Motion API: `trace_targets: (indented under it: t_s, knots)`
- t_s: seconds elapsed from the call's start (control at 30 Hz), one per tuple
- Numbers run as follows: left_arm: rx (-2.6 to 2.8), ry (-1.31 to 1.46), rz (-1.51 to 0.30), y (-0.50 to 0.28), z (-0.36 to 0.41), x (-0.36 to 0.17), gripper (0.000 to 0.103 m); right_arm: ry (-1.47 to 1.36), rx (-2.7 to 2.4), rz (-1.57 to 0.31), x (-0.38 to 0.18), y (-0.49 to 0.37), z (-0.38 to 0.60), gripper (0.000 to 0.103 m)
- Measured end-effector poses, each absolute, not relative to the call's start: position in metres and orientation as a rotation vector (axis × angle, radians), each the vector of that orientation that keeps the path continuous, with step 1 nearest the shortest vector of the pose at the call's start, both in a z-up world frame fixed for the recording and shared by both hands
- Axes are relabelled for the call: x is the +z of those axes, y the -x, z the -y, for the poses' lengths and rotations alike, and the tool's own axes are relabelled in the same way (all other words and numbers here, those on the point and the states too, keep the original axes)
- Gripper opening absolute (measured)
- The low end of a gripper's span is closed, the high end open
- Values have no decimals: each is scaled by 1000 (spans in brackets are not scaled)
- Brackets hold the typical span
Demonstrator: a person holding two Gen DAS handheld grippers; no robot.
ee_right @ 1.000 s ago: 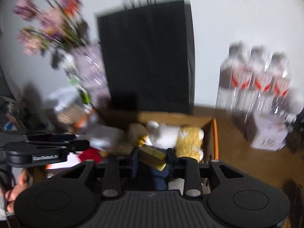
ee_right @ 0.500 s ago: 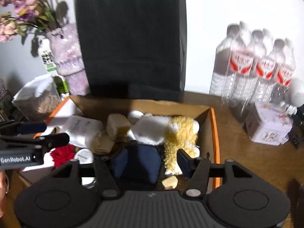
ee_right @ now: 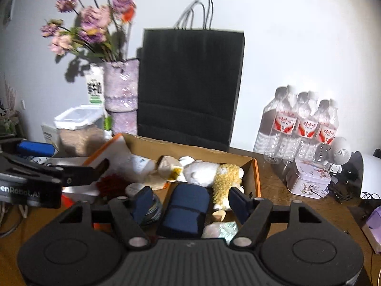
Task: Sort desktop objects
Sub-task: 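Withdraw both tools from the box back over the table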
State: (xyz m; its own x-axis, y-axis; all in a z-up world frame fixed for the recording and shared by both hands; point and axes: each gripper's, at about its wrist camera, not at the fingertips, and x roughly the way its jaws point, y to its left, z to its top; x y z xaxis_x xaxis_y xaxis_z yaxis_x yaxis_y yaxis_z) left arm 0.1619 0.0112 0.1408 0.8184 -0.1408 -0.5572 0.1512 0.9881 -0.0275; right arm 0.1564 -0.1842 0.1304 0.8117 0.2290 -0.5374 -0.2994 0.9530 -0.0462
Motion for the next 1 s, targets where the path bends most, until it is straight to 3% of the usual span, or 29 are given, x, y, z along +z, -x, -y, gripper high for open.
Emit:
trace_targets:
  t_s: [0.1, 0.57, 0.73, 1.0]
  knots:
    - [-171, 16, -566, -126, -13, 141, 103, 107, 306, -524, 129, -122, 188, 77]
    - [-127, 16, -514, 39, -7, 52, 103, 71, 422, -469, 42, 43, 219, 78]
    - [-117, 22, -503, 65, -4, 36, 103, 57, 427, -446, 32, 70, 229, 82]
    - [-137, 13, -541, 60, 2, 28, 103, 38, 427, -462, 30, 65, 233, 81]
